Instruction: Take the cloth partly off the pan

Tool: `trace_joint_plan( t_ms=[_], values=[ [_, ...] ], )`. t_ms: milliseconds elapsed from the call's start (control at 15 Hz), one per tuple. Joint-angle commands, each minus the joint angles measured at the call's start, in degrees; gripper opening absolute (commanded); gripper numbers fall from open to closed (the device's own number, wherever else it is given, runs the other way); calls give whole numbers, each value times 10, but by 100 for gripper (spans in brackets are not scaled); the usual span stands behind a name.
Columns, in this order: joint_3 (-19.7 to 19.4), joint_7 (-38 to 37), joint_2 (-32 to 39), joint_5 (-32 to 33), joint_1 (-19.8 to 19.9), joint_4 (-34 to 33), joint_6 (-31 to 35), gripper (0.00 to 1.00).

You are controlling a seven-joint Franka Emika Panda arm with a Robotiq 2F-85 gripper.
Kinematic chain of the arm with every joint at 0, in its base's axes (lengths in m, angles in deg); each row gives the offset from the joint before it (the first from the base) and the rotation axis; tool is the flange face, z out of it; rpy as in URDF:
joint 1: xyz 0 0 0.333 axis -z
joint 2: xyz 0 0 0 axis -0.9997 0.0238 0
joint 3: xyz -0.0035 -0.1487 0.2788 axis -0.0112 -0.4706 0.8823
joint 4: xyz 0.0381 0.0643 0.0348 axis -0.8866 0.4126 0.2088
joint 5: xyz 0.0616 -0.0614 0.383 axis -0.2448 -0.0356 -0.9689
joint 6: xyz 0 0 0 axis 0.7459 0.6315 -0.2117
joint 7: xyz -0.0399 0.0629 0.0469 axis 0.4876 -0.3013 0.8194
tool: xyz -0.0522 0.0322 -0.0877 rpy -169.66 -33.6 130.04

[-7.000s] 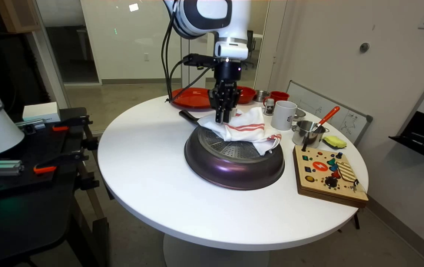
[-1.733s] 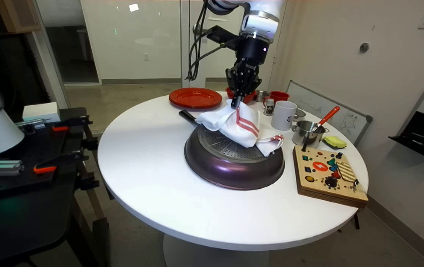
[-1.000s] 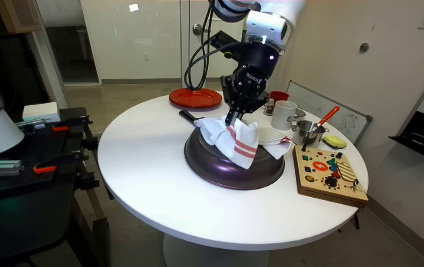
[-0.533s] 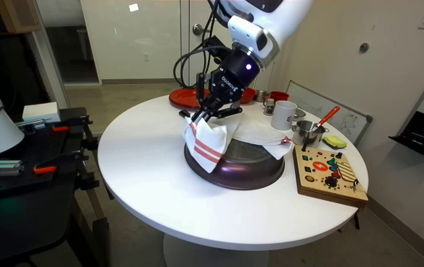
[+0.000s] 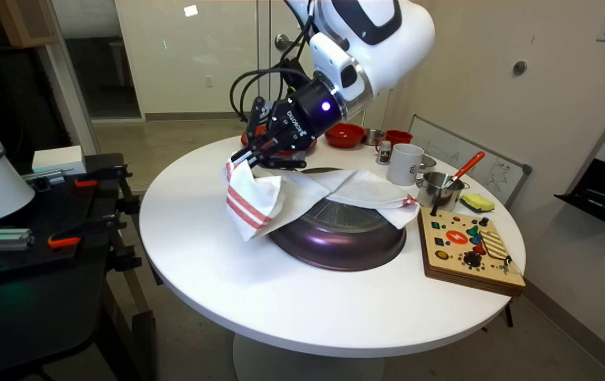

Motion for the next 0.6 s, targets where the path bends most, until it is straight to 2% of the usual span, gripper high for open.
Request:
trace_joint_plan(
  t_ms=[0, 267, 533],
  values=[
    [10, -8, 17, 4, 5, -8, -47, 3],
    [8, -28, 6, -20, 10, 21, -44, 3],
    [-2, -88, -40, -55, 15, 63, -13, 3]
  ],
)
